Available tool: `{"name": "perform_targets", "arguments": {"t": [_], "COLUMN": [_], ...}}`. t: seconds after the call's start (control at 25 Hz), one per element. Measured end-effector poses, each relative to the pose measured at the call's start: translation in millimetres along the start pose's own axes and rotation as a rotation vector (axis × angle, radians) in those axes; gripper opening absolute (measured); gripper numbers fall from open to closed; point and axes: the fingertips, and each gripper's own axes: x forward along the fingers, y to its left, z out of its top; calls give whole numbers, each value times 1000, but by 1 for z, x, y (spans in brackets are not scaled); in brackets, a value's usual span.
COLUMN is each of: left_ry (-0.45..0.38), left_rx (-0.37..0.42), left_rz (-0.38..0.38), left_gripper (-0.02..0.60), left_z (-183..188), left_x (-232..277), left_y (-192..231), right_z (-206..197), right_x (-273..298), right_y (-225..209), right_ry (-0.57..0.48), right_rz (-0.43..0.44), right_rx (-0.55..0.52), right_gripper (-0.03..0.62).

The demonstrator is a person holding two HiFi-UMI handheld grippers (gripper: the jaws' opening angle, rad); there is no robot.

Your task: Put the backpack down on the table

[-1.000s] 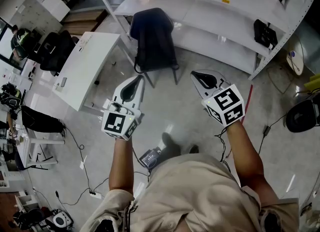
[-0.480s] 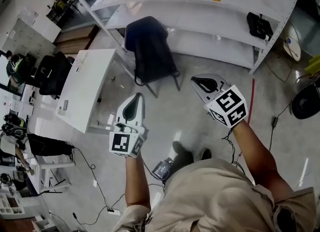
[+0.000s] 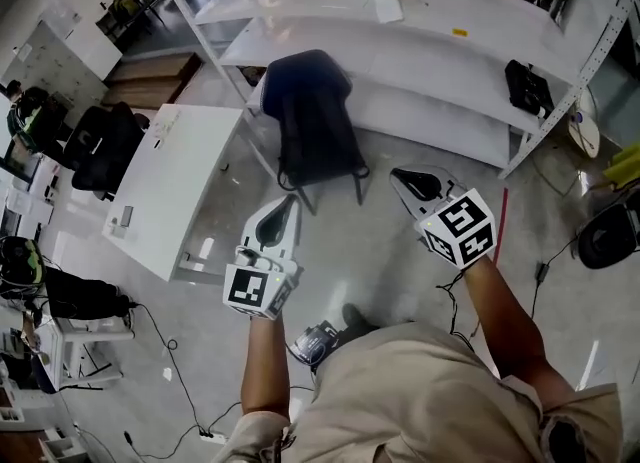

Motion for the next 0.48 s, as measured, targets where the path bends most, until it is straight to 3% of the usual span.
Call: {"name": "perform_targets", "arguments": {"t": [0.48], "left_ry": [-20], "left_rx": [-9], "left_rz": [-97], "left_gripper": [18], "left_z": [4], "left_x": [21], "left_y": [81], "right_z": [38], "right_x": [74], "right_y": [-2], "right_ry": [4], "right_rz": [-71], "right_rx": [-2], "right_gripper": [26]}}
